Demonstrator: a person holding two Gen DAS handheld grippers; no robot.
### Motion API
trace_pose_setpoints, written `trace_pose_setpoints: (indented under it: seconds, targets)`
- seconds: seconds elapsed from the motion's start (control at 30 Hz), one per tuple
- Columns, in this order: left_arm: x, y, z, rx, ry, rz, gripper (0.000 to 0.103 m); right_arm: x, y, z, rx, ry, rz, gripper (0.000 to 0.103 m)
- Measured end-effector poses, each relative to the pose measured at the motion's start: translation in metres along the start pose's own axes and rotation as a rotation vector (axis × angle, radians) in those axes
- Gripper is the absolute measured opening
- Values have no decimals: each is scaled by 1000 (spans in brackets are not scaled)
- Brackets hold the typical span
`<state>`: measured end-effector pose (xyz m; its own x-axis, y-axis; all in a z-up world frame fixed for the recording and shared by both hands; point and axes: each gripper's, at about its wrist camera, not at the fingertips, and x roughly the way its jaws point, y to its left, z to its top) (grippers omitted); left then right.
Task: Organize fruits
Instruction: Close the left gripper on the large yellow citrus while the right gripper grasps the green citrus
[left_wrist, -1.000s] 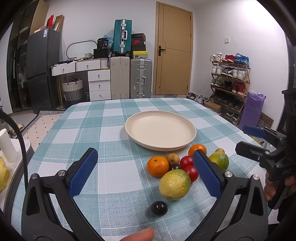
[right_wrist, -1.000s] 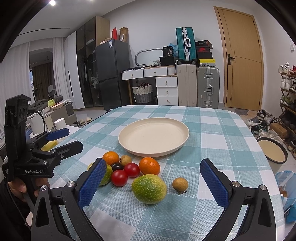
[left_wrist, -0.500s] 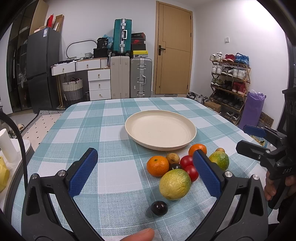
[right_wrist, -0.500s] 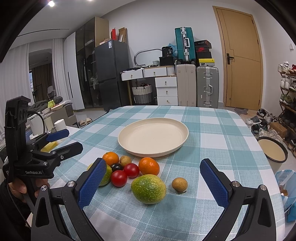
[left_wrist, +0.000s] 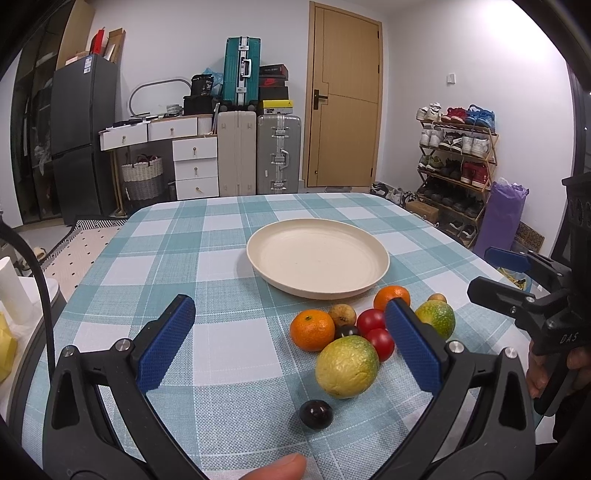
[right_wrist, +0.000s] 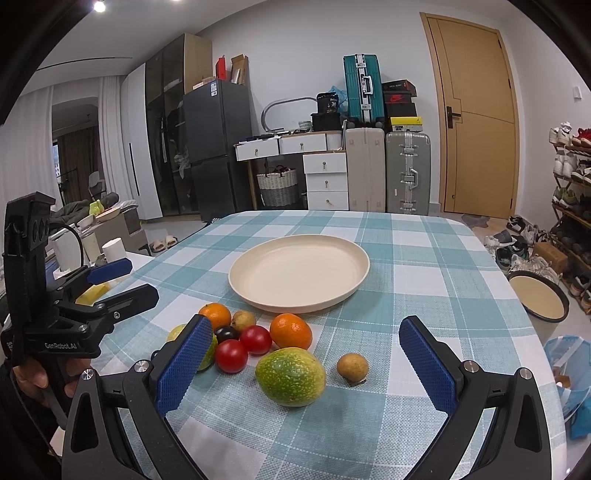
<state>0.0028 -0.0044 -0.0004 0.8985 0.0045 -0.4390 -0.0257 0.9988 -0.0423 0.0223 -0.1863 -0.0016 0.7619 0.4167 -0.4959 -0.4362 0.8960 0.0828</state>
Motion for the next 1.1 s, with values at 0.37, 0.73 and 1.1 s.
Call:
trace_pose_setpoints:
  seconds: [0.37, 0.73, 1.1]
  targets:
    - [2, -1, 1, -1, 22, -1, 102, 11, -4, 1, 26, 66, 0, 103]
    - [20, 1, -2, 7, 134, -54, 101, 18, -11, -1, 75, 143, -5, 103]
    - [39, -10, -11, 43, 266, -118, 88, 33, -5, -10, 90, 277, 98, 69]
